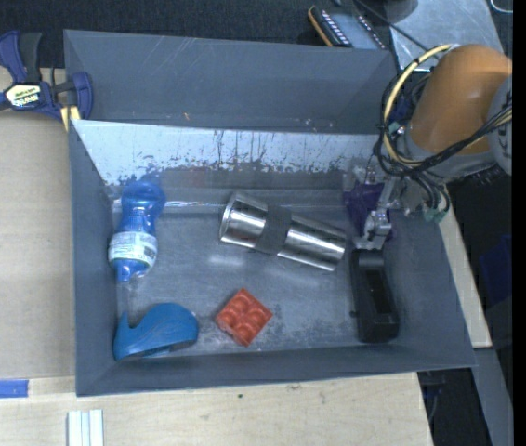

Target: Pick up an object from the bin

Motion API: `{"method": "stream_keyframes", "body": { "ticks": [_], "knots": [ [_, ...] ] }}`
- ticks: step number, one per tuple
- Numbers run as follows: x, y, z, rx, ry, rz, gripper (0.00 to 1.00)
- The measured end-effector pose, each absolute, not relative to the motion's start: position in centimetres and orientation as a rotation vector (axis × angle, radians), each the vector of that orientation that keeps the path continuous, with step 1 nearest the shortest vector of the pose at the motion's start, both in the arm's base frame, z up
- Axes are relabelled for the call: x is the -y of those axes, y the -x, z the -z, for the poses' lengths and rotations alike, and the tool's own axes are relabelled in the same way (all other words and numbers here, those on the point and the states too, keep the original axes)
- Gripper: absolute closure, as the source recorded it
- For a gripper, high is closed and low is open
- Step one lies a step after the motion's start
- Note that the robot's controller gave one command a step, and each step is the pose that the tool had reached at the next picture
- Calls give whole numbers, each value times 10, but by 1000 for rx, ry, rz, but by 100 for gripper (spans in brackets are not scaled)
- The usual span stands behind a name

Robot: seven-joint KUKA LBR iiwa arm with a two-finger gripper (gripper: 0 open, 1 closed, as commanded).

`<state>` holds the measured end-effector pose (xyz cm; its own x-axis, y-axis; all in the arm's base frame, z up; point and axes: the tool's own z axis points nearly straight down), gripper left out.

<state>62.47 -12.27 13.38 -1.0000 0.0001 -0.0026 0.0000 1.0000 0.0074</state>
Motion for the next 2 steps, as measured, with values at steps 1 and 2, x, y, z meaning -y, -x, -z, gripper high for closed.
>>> {"method": "stream_keyframes", "body": {
  "ticks": [1,2],
  "knots": [
    [123,-625,-138,-3135,5,-5,0],
    [72,-617,-74,-3141,-26,-6,0]
  ]
}}
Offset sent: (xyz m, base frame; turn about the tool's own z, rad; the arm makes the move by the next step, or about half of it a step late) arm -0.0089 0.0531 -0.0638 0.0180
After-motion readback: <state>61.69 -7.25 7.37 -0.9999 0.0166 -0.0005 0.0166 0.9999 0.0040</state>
